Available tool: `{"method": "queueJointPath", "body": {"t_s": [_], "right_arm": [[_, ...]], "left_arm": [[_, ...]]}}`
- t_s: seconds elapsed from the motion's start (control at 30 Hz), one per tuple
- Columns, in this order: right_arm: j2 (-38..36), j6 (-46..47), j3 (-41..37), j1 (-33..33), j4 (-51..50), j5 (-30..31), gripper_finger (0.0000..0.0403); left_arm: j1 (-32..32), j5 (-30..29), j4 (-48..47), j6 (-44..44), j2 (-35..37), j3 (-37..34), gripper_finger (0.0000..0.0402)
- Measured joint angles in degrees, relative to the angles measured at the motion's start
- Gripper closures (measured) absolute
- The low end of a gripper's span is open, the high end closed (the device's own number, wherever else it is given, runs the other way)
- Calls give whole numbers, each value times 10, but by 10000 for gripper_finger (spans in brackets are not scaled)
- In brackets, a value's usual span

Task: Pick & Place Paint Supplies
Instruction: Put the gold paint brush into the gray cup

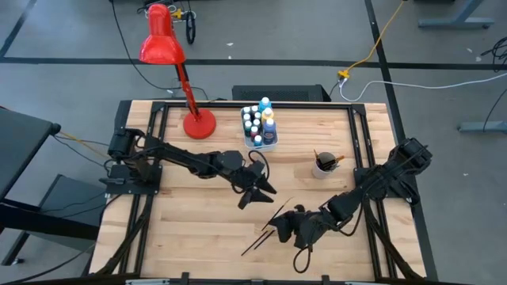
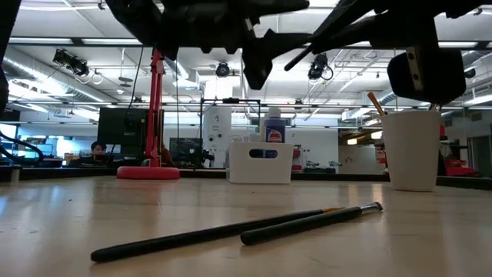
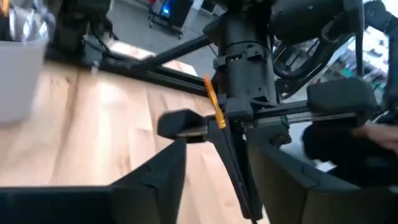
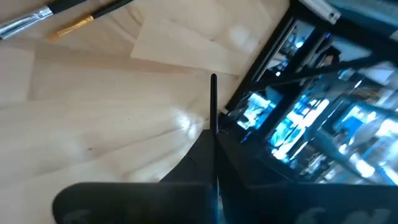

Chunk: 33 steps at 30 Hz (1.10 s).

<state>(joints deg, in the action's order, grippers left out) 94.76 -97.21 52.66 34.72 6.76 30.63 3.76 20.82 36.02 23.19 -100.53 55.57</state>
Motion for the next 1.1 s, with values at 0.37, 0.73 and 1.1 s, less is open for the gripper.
{"method": "queueJointPath", "body": {"t_s": [0.37,0.73,1.1], "right_arm": [[0,-117,0,-34,31,-84,399],[0,-174,0,-69,40,-132,399],[0,-206,0,-96,67,-202,399]], "left_arm": [[5,-4,11,34,1,12,160],[15,-38,-6,15,1,24,165],[15,-34,-6,-26,1,24,168]]}}
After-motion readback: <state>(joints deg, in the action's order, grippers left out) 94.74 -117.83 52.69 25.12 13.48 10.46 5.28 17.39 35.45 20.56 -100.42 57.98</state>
